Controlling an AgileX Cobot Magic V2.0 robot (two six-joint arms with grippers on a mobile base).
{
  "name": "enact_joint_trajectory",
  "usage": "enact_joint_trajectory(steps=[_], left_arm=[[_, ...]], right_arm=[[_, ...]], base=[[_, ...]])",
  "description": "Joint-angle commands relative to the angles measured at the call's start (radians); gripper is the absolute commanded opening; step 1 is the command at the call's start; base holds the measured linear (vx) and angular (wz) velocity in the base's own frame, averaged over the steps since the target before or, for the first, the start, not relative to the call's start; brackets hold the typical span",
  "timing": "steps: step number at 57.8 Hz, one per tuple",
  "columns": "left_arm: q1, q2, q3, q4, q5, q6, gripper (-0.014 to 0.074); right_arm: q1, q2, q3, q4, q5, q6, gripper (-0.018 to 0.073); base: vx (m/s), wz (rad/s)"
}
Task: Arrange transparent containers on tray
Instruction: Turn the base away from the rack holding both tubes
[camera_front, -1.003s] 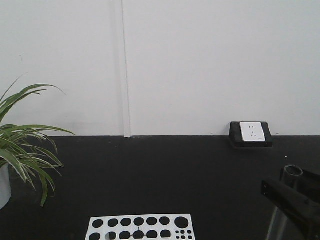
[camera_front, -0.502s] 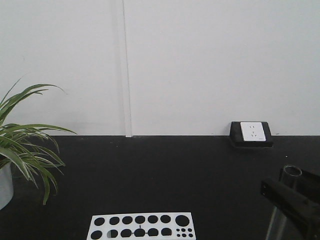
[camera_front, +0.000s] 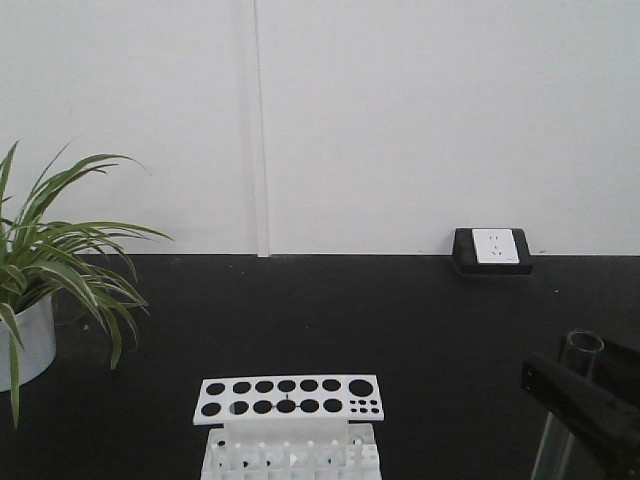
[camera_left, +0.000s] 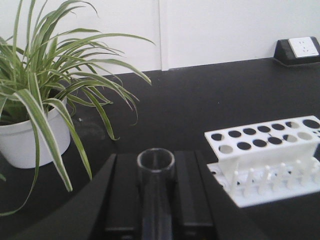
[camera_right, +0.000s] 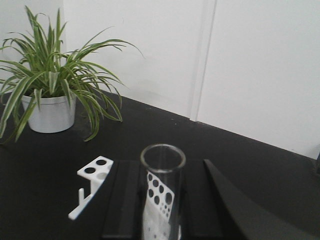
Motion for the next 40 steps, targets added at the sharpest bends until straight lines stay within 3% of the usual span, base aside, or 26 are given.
enact_joint_trajectory(steps=[1, 19, 40], left_arm=[[-0.005, 0.001, -0.028, -0.002, -0.078, 0.000, -0.0003], [-0.005, 0.001, -0.028, -0.002, -0.078, 0.000, -0.0003], [-0.005, 0.001, -0.028, -0.002, -0.078, 0.000, -0.0003]], right_arm=[[-0.001, -0.005, -0.030, -0.008, -0.090, -0.005, -0.0011], [-0.001, -0.005, -0.030, -0.008, -0.090, -0.005, -0.0011], [-0.001, -0.005, -0.030, -0.008, -0.090, -0.005, -0.0011]], base=[[-0.23, 0.00], [-0.23, 0.12], [-0.24, 0.35]])
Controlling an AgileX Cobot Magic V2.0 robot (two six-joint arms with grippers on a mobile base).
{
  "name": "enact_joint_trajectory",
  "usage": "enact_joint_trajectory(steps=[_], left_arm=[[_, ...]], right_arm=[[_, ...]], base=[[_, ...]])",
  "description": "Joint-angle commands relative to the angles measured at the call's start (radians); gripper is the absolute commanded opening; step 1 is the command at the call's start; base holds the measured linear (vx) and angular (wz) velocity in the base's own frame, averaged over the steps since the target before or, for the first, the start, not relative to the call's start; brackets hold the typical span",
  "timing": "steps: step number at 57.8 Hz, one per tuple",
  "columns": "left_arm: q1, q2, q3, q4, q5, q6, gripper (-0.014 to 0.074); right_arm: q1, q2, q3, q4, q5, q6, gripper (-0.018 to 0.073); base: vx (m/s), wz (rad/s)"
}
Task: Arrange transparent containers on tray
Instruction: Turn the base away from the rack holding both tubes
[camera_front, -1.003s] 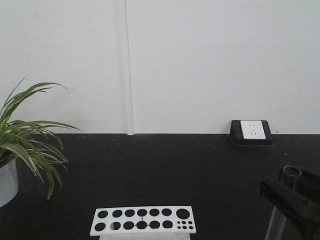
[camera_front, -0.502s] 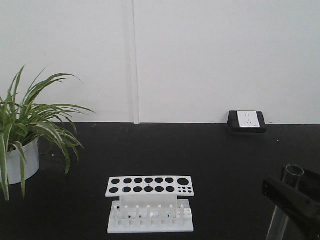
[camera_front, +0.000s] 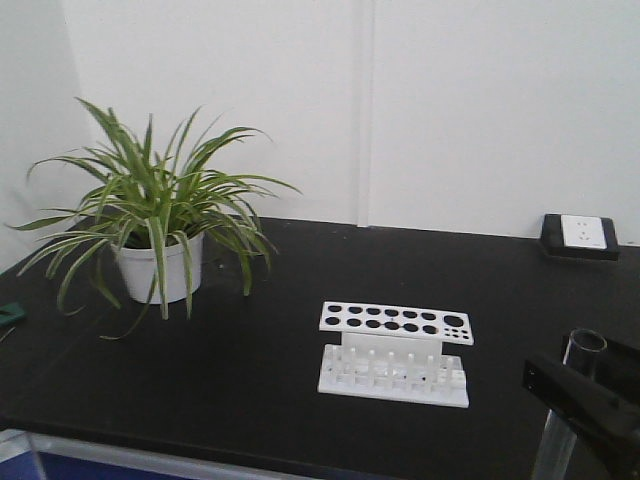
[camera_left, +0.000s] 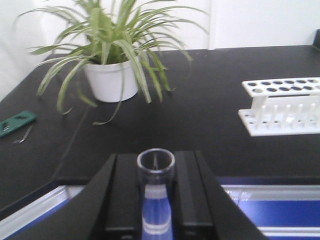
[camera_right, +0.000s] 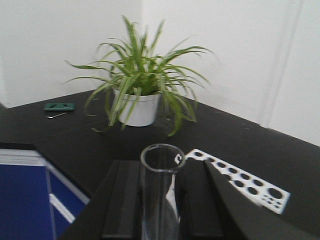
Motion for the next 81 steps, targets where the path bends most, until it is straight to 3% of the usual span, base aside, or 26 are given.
enact_joint_trajectory(steps=[1, 81], left_arm=[[-0.005, 0.001, -0.028, -0.001, -0.079, 0.000, -0.0003], [-0.005, 0.001, -0.028, -0.001, -0.072, 0.001, -0.0003]], right_arm=[[-0.001, -0.001, -0.030, -0.008, -0.088, -0.005, -0.0011], [-0.001, -0.001, -0.030, -0.008, -0.087, -0.005, -0.0011]], base=[[-0.26, 0.40], [-0.29, 0.37]])
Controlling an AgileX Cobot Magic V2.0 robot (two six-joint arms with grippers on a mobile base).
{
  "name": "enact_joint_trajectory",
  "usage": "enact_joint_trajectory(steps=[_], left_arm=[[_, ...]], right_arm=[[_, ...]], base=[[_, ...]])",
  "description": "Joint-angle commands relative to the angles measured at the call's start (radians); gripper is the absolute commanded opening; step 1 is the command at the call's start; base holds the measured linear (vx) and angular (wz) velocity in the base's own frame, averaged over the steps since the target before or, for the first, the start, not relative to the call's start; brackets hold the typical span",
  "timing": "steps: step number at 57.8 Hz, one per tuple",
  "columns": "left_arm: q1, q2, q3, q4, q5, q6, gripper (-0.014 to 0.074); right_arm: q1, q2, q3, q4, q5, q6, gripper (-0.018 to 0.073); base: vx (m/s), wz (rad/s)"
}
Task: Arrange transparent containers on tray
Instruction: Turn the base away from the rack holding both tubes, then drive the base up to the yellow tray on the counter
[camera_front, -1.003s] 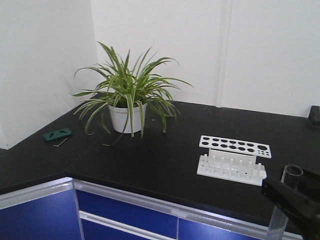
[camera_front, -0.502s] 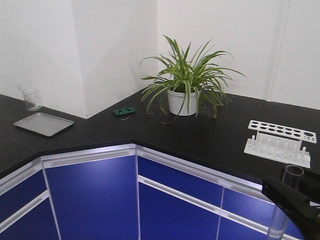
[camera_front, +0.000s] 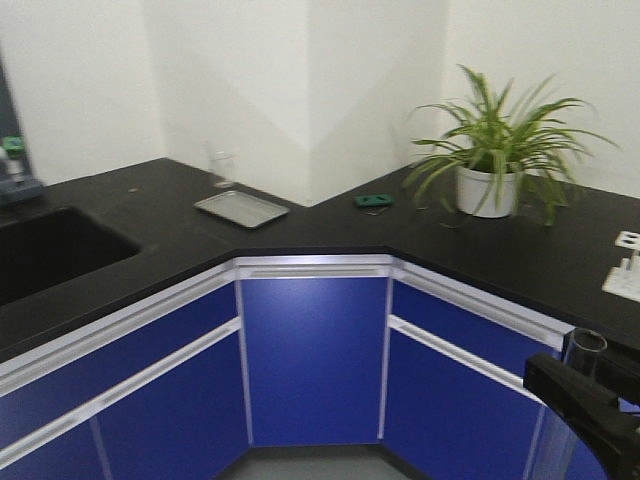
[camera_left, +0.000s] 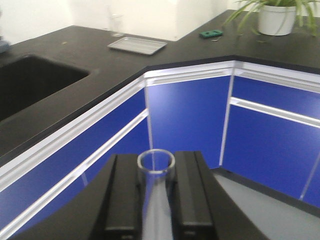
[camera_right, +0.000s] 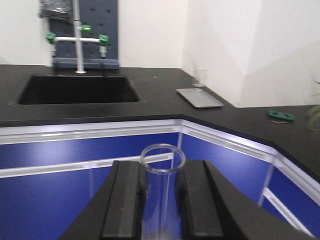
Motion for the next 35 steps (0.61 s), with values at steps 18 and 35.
enact_joint_trajectory(steps=[18, 35], left_arm=[[-0.005, 0.001, -0.028, -0.001, -0.077, 0.000, -0.0003], [-0.004, 0.001, -0.028, -0.001, -0.077, 0.000, -0.0003]], right_arm=[[-0.001, -0.001, -0.030, -0.008, -0.087, -0.005, -0.0011], [-0.001, -0.001, -0.030, -0.008, -0.087, -0.005, -0.0011]], base=[[-0.24, 0.48], [-0.17, 0.36]])
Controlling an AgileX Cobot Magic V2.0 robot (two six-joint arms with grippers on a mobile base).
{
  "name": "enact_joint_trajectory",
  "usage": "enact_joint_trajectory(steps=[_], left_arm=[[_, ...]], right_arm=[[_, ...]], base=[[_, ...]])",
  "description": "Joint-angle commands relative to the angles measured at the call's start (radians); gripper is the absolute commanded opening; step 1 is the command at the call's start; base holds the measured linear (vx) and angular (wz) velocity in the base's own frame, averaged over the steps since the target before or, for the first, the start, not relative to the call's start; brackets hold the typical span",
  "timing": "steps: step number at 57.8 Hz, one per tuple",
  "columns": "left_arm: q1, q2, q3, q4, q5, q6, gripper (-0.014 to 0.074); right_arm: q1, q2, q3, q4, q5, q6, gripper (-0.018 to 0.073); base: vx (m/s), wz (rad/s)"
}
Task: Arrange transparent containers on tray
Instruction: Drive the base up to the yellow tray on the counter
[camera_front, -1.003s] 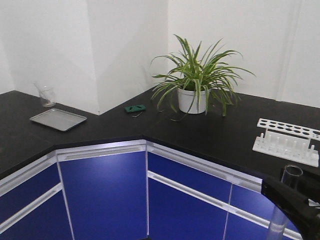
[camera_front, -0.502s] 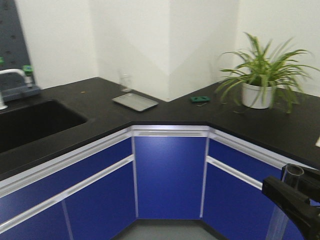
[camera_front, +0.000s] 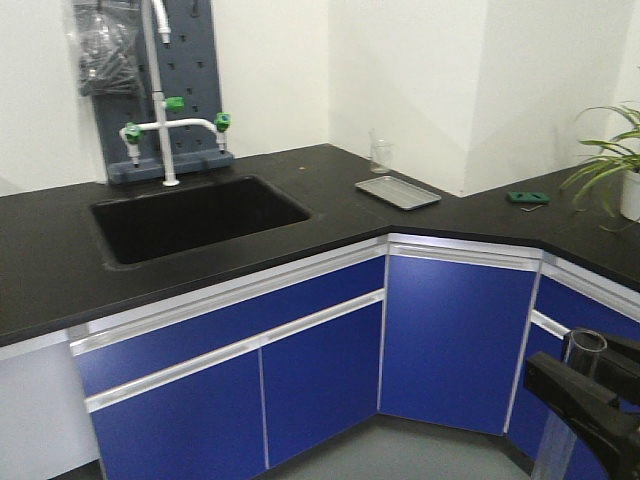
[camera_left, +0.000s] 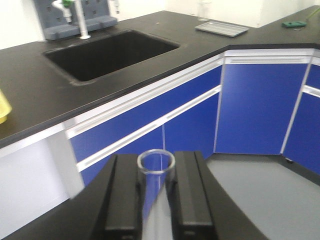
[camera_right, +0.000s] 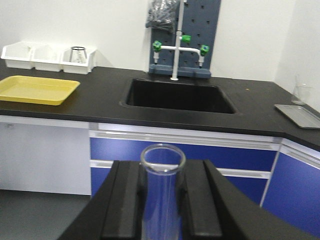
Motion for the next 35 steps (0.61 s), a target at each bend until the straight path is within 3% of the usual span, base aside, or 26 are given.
enact_joint_trajectory(steps=[1, 35], left_arm=[[-0.004, 0.001, -0.028, -0.001, -0.078, 0.000, -0.0003], [-0.004, 0.001, -0.028, -0.001, -0.078, 0.000, -0.0003]], right_arm=[[-0.001, -0.001, -0.030, -0.008, -0.087, -0.005, -0.0011], [-0.001, -0.001, -0.030, -0.008, -0.084, -0.005, -0.0011]], base=[[-0.13, 0.28], [-0.06, 0.28]])
